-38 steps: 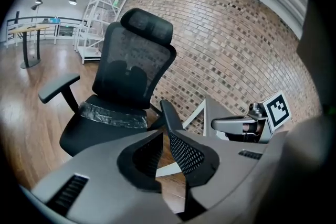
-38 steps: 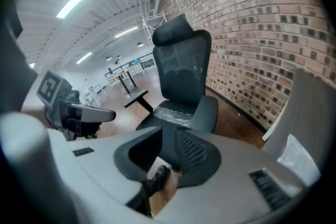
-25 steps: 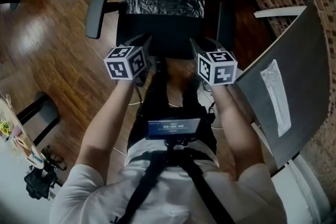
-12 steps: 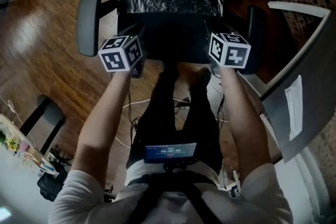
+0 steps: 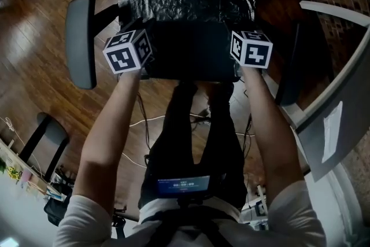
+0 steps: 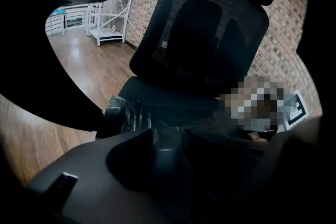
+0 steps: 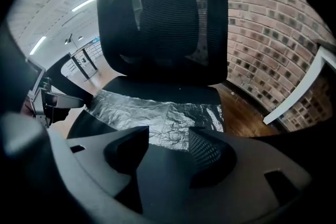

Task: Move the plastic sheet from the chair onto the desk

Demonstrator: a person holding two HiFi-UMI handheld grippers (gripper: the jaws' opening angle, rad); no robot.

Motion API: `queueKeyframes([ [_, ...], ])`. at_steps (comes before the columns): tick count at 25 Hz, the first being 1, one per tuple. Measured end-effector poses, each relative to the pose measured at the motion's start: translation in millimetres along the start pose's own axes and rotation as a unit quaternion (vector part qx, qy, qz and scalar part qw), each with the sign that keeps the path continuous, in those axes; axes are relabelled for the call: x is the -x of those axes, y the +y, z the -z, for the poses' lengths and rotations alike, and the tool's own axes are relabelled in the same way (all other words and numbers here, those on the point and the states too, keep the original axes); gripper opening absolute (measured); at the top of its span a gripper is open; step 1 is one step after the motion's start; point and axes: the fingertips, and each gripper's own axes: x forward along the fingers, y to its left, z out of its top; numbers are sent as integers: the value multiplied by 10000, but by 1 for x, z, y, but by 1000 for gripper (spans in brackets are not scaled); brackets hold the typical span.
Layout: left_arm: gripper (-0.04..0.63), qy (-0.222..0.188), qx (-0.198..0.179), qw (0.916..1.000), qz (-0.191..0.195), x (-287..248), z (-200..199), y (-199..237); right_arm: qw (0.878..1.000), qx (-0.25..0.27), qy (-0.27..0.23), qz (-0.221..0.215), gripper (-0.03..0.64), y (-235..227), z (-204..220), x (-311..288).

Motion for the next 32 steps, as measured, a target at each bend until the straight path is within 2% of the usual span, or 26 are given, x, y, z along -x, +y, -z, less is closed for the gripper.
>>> queueKeyframes([
  [3,186,-32,-148,9998,-151,-16,-3,14,9998,-61,-87,165,303,-12,-1,-22],
  [8,198,3,-274,9988,-394,-36,-3,29,9989,-199,125,394,377,-28,7,-47],
  [12,206,116,-355,9973,-625,-45,3,39,9981,-280,238,488,383,-36,13,-57],
  [15,206,221,-282,9972,-650,-50,11,42,9983,-81,265,520,381,-36,15,-62],
  [17,198,185,-385,9968,-671,-52,13,43,9986,26,216,489,376,-34,13,-63],
  [19,165,95,-515,9959,-741,-52,13,48,9989,74,176,437,334,-32,12,-62],
  [21,74,3,-487,9960,-755,-51,14,54,9992,82,127,367,291,-31,11,-60],
  [23,51,-9,-347,9976,-596,-53,17,54,9995,98,112,291,278,-31,12,-59],
  [25,2,108,-224,9991,-343,-56,24,46,9995,190,117,214,228,-28,14,-59],
  [26,2,161,-202,9993,-259,-57,27,41,9995,245,128,177,163,-25,16,-58],
  [28,2,195,-218,9994,-206,-57,31,35,9993,318,118,134,89,-20,18,-57],
  [30,2,198,-222,9994,-173,-55,33,31,9990,392,123,149,33,-17,21,-54],
  [32,2,198,-237,9995,-117,-52,34,27,9989,440,79,156,25,-16,20,-50],
])
